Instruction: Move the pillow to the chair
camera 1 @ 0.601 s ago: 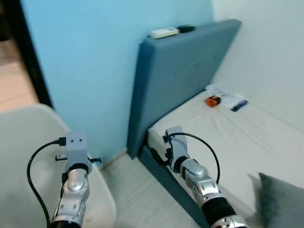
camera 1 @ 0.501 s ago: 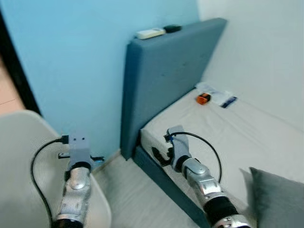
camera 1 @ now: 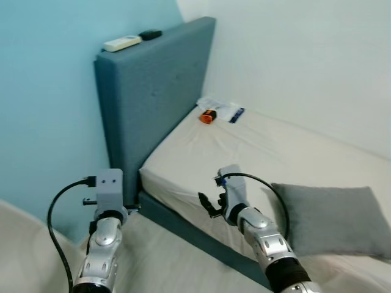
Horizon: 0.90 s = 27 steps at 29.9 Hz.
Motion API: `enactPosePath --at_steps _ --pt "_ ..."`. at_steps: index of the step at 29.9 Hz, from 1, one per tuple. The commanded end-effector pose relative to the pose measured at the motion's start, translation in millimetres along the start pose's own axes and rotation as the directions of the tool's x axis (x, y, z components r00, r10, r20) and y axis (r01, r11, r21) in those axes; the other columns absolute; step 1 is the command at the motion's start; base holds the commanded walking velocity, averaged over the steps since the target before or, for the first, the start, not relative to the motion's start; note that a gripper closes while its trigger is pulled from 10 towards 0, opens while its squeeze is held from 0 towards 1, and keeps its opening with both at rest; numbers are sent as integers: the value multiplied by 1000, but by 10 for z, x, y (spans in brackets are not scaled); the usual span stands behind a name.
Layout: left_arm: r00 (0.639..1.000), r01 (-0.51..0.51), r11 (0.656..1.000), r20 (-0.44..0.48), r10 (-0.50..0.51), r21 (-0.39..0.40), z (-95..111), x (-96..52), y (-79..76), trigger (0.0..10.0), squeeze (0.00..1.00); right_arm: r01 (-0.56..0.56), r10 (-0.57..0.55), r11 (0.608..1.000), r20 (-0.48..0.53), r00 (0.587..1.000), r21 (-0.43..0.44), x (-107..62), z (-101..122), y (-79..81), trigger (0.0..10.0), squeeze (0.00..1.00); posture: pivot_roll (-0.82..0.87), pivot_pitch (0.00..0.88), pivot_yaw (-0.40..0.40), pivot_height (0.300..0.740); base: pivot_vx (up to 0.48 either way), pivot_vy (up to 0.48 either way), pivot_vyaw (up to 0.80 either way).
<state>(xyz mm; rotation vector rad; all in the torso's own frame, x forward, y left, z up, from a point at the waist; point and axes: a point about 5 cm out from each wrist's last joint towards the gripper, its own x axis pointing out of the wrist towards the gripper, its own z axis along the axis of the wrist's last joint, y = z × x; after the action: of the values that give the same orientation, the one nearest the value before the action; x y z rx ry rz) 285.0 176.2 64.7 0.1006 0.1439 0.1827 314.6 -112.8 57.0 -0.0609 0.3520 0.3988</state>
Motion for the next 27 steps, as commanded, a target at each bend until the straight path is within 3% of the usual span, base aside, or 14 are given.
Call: enactPosePath --at_steps 1,15,21,27 --pt "999 14 999 -39 -12 30 -84 -12 -6 10000 0 12 -12 1000 -8 1000 22 -8 -29 3 10000 0 46 0 -125 740 0 0 -800" --pt "998 46 999 -46 -45 17 -73 12 -46 10000 0 45 -45 998 -10 999 47 -1 -25 -25 10000 0 35 0 -107 740 0 0 -800" --pt "995 90 993 -38 -88 74 -43 76 -111 10000 0 68 -69 996 4 998 52 49 79 -92 10000 0 30 0 -98 740 0 0 -800" --pt "998 64 995 -23 -62 78 46 178 -12 10000 0 90 -91 995 29 995 44 82 185 -157 10000 0 26 0 -83 740 0 0 -800"
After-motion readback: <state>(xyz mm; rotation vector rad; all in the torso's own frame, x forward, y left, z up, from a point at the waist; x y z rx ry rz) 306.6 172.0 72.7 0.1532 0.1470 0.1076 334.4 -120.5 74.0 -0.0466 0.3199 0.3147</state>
